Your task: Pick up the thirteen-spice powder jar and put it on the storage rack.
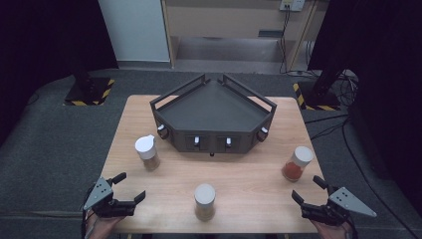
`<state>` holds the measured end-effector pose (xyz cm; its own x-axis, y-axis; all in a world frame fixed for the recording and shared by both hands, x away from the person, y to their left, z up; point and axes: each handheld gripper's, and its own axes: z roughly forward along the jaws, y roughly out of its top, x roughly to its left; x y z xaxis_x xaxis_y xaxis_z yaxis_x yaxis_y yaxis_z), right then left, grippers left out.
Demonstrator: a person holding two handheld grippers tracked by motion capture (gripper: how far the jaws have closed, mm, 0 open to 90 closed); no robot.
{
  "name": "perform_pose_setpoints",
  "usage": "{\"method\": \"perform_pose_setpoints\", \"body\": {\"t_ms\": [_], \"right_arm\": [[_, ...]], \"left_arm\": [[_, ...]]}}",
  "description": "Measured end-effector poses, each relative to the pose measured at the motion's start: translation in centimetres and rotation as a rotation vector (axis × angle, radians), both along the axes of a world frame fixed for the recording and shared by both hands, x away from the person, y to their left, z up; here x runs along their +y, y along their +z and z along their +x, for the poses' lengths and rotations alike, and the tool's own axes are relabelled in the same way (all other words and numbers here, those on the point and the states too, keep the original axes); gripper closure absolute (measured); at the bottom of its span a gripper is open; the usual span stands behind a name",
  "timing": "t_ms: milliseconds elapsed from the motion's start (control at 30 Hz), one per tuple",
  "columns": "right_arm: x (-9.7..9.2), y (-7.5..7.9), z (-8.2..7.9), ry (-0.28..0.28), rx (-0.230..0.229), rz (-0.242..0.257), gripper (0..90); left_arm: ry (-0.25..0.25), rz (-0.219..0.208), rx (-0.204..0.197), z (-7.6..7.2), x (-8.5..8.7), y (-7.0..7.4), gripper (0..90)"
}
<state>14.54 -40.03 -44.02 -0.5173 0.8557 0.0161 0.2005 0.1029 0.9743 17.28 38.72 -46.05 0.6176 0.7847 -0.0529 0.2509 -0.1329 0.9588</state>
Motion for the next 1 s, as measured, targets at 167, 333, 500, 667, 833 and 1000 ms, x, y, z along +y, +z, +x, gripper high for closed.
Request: {"method": "perform_pose_setpoints", "body": {"t_ms": [167,333,500,667,833,1000], "right_arm": [[0.0,0.0,0.04,-0.001,0.004,0.001,6.3],[-0.01,-0.01,0.08,-0.001,0.007,0.001,6.3],[-0.03,-0.07,0.1,-0.009,0.01,-0.001,6.3],[-0.04,-0.05,0.01,-0.008,0.008,0.002,6.3],[-0.15,-0.11,0.04,-0.005,0.002,0.015,6.3],[-0.2,-0.09,-0.01,-0.008,0.005,0.021,6.3]], "left_arm": [[0.001,-0.001,0.0,-0.01,0.02,-0.01,0.0],[0.003,-0.006,0.001,-0.01,0.06,0.01,0.0],[0.003,-0.011,-0.002,-0.03,0.02,0.02,0.0],[-0.006,-0.016,0.002,0.01,0.11,-0.01,0.0],[-0.004,-0.018,-0.003,-0.14,0.22,0.05,0.0],[0.006,-0.013,-0.001,-0.39,0.11,0.33,0.4]]}}
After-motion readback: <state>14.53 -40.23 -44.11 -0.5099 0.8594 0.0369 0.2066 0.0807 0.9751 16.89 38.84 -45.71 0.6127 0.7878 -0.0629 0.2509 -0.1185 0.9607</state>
